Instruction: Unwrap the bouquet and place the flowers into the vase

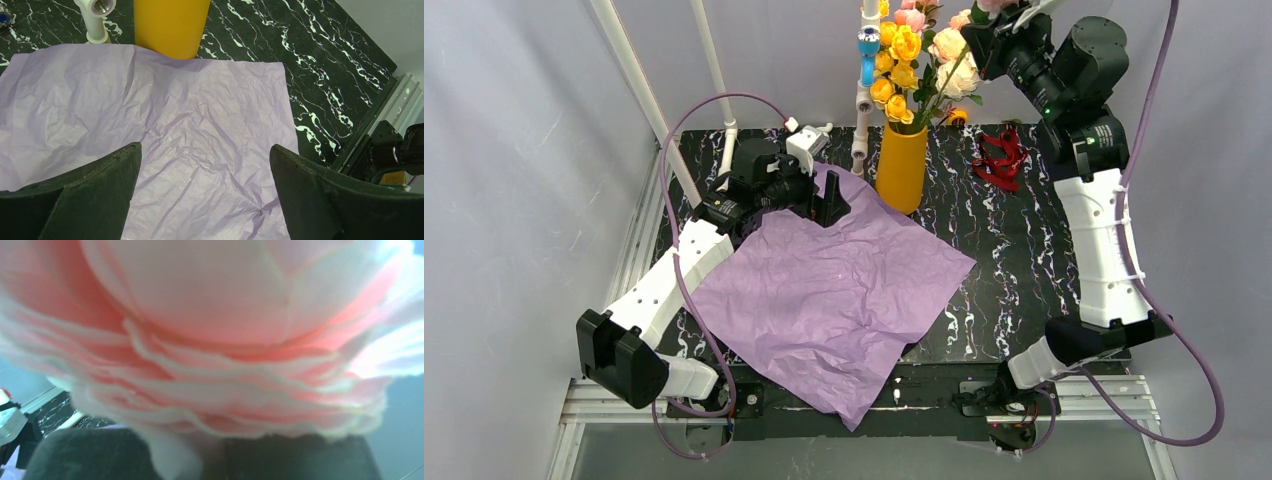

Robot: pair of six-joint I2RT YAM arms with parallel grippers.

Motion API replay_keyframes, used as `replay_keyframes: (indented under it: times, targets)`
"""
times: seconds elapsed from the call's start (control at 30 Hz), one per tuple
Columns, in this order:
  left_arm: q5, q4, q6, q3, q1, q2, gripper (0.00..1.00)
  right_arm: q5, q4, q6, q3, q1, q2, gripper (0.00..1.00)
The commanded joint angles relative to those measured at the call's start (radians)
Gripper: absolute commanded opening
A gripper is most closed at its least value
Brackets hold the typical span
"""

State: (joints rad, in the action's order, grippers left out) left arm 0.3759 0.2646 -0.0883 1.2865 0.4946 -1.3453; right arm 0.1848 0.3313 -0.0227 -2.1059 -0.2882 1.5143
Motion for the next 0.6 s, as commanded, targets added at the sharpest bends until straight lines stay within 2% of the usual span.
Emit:
replay_keyframes:
  times: [0.0,0.33,0.57]
  targets:
    - [-0.007,-0.018,0.016,-0.019,-0.002,0.048,1.00,-0.025,-0.117,0.033,-0.060,0.001,0.038,0.01]
    - [-0.021,-0.025,0.020,-0.044,-0.014,0.054,1.00,-0.010,-0.154,0.083,-0.027,0.001,0.101,0.01]
    - [-0.026,-0.022,0.022,-0.059,-0.021,0.051,1.00,-0.008,-0.157,0.026,0.093,0.000,0.105,0.01]
